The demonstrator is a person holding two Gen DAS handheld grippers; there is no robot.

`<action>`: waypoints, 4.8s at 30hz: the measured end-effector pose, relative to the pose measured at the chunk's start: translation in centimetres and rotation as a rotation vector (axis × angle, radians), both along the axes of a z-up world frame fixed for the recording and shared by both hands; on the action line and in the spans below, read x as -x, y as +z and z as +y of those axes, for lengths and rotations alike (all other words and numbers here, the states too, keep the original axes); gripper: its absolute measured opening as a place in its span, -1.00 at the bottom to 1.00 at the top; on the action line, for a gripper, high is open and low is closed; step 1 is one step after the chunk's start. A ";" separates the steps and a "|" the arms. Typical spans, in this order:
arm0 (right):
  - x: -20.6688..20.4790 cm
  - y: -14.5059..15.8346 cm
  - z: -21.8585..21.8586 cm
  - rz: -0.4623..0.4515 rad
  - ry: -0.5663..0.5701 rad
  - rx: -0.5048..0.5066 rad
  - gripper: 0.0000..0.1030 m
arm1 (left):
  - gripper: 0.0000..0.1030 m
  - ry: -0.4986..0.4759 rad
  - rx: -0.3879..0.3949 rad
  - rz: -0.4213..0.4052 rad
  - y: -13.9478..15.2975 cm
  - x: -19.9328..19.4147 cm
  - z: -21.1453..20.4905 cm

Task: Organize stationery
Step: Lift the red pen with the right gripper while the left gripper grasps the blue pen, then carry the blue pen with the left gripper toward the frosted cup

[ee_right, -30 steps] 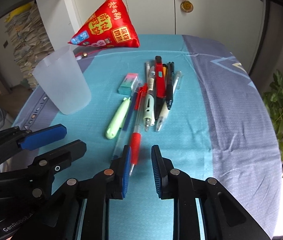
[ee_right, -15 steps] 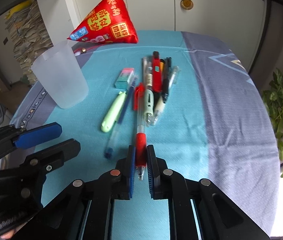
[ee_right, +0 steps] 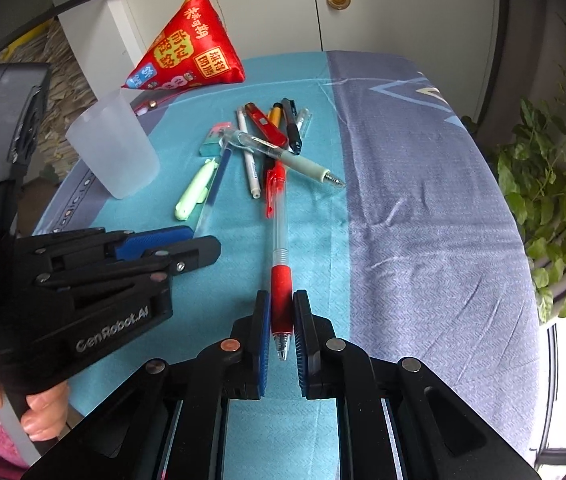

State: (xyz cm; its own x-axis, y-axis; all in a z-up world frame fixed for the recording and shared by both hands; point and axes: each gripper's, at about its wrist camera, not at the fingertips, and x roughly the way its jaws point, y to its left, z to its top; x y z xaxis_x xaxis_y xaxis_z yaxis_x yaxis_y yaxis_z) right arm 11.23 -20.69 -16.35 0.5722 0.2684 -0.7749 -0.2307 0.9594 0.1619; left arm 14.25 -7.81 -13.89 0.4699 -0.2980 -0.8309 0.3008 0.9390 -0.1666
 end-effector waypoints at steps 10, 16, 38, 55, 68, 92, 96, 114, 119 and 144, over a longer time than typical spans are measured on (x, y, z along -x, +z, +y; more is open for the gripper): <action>0.7 0.0 0.3 -0.001 0.031 -0.008 -0.77 | -0.83 -0.019 0.000 0.016 0.1 1.2 1.5; 2.5 0.0 0.2 0.021 0.063 0.039 -0.77 | -0.88 -0.095 0.000 0.069 0.4 5.5 3.5; -1.1 1.6 1.8 -0.016 0.076 0.067 -0.32 | -0.47 -0.088 -0.071 0.006 -0.1 2.1 1.5; -3.1 -0.3 4.0 0.008 0.137 0.177 -0.71 | -0.85 -0.126 -0.114 0.072 0.4 6.5 4.8; -0.9 2.2 0.6 -0.035 0.047 0.058 -0.71 | -0.23 -0.128 -0.129 0.024 -0.2 0.6 0.5; 0.9 3.9 0.1 -0.083 0.007 0.011 -0.71 | -0.80 -0.136 -0.096 -0.112 4.0 3.4 2.0; 1.4 4.1 0.6 -0.084 0.014 0.010 -0.71 | -0.75 -0.133 -0.130 -0.093 2.8 3.1 1.7; 1.1 3.1 -0.3 -0.061 -0.005 -0.013 -0.71 | -0.61 -0.160 -0.169 -0.020 -0.7 1.9 0.9; 0.9 2.9 -0.6 -0.054 -0.014 -0.024 -0.71 | -0.81 -0.141 -0.167 -0.034 -0.1 2.2 1.1; 4.4 8.4 2.0 -0.216 0.007 -0.054 -0.72 | -0.81 0.043 -0.082 -0.332 12.0 5.6 7.3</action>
